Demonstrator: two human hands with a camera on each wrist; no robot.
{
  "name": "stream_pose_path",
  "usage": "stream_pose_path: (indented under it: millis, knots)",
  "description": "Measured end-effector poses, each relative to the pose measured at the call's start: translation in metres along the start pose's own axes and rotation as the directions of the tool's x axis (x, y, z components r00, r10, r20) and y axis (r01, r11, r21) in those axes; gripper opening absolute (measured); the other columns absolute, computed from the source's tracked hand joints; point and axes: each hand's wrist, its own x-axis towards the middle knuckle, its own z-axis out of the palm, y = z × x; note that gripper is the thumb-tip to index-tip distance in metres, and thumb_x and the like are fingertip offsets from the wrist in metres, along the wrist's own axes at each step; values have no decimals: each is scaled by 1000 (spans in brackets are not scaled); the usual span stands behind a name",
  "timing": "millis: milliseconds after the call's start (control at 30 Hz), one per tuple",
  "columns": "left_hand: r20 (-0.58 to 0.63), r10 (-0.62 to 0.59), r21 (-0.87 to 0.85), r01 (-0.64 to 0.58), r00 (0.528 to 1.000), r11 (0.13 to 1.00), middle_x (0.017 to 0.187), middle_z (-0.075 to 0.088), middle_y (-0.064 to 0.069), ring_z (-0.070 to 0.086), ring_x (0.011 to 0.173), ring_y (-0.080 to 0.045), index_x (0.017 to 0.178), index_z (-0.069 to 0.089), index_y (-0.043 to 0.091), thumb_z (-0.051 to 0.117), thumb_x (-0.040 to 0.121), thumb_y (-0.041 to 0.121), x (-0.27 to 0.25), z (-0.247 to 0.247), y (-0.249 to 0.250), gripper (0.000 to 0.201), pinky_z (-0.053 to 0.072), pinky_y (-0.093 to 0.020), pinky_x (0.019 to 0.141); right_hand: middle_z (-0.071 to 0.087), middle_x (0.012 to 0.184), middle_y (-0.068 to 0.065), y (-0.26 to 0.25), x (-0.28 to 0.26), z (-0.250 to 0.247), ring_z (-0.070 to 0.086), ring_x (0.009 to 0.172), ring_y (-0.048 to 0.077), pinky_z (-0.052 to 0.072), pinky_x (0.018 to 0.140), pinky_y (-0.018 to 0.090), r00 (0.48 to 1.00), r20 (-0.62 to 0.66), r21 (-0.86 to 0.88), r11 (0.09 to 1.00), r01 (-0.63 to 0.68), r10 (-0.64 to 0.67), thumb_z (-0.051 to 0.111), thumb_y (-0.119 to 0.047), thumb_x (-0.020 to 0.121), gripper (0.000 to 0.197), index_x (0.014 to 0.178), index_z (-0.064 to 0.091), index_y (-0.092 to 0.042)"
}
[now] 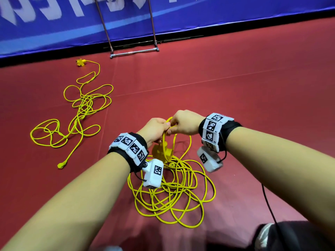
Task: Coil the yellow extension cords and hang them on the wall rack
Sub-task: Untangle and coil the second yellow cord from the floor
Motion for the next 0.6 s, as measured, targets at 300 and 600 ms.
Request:
stream_pose_path:
  millis: [300, 600]
  knots:
    - [-257, -46, 2, 48, 965, 999, 54, 44, -1, 38, 41, -18, 71, 62, 16, 50, 100, 19, 7, -2, 1, 32, 35, -23, 46, 64, 70, -2, 6, 1, -7, 56, 68, 13, 42, 65, 27, 996, -76, 221, 975, -21, 39, 69, -33, 89, 18, 94, 77, -17]
    - [-362, -233, -177, 179, 903, 968, 49, 53, 4, 39, 31, -9, 88, 58, 9, 46, 102, 14, 10, -28, -35, 19, 26, -14, 34, 31, 52, 2, 20, 5, -16, 28, 40, 15, 23, 43, 20, 938, -150, 827, 559, -55, 313, 61, -17, 95, 20, 84, 69, -1]
